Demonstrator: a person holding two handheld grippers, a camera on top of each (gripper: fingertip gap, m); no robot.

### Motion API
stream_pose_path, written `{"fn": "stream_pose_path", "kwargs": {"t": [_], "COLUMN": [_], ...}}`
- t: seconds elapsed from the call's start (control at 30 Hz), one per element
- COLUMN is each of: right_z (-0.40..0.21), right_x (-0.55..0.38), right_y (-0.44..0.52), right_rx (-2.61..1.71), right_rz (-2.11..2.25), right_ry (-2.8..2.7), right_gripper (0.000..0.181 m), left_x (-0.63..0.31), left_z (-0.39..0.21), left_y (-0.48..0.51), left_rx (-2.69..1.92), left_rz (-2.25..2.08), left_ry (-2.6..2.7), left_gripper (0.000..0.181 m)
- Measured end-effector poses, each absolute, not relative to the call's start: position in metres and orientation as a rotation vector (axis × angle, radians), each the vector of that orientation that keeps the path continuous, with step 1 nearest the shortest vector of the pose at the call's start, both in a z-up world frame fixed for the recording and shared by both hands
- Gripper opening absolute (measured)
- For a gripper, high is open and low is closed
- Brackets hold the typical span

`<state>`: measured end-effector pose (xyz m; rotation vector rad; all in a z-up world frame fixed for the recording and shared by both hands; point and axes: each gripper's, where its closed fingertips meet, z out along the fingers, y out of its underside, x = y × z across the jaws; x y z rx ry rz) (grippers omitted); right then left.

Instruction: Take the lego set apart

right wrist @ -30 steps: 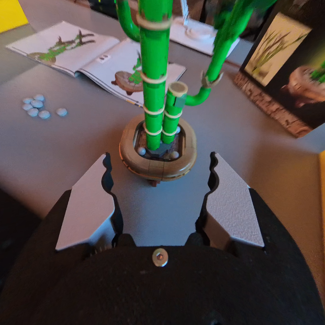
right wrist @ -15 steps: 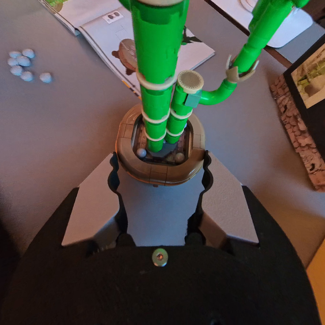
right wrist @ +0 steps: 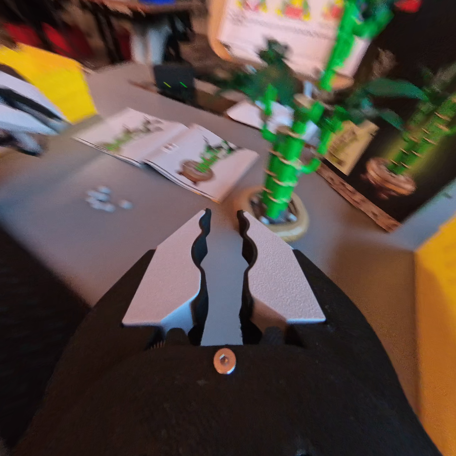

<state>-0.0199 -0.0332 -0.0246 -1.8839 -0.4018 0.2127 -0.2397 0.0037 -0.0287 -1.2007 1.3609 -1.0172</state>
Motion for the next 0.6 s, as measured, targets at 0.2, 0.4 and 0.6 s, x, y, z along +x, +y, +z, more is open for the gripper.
{"fn": "stream_pose_path", "kwargs": {"t": [0.2, 0.4, 0.6], "right_z": [-0.005, -0.016, -0.022], "right_x": [-0.164, -0.214, -0.228], "right_y": [-0.035, -0.004, -0.007], "right_rx": [-1.743, -1.738, -1.695], "right_rz": [0.952, 1.523, 1.541], "right_ry": [-0.618, -0.618, -0.661], "right_gripper": [0.032, 0.032, 0.020], "left_x": [-0.225, -0.222, -0.223], "left_z": [-0.033, -0.022, -0.010], "left_y": [-0.010, -0.015, -0.022], "left_rx": [-1.162, -1.116, -1.052], "left_rz": [-1.111, -1.173, -1.252], "left_ry": [1.377, 1.327, 1.307], "left_gripper": [0.014, 0.014, 0.014]}}
